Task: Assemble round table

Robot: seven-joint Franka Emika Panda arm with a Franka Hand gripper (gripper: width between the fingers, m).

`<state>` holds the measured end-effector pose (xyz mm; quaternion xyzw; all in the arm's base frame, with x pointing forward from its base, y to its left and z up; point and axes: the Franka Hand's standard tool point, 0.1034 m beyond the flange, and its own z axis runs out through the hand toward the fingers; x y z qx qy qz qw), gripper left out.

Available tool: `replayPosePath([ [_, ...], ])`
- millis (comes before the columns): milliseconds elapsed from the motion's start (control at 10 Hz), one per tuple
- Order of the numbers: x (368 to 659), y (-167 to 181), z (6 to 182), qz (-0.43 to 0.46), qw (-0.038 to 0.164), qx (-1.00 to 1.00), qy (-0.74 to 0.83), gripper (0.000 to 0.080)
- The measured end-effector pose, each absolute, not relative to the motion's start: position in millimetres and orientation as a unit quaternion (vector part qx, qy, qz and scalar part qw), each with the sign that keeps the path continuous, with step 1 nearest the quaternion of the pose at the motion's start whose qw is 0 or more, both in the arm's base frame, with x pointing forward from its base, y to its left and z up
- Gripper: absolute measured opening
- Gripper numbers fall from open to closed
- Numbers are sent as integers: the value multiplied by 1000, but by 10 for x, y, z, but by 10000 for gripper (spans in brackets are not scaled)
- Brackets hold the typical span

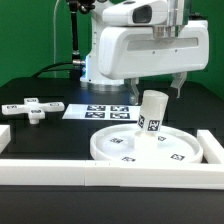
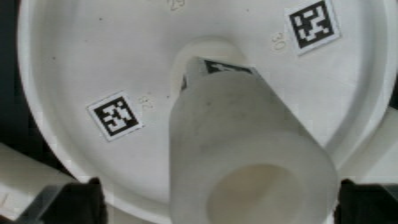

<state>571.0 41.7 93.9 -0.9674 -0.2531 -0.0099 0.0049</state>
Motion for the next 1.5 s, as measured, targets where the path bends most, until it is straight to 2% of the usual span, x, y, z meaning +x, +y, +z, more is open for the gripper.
replayPosePath([
  [300,5670,414,890,-8,5,-967,-254,626],
  [400,5663,409,887,-5,6,-967,-254,457],
  [500,5659,406,887,-1,7,-967,-255,457],
  [600,5659,408,887,-1,7,-969,-249,406],
  [900,5662,408,887,-3,10,-975,-222,406],
  [1100,5663,368,881,-23,28,-995,-96,406],
  [1500,5672,314,867,-55,42,-992,102,409],
])
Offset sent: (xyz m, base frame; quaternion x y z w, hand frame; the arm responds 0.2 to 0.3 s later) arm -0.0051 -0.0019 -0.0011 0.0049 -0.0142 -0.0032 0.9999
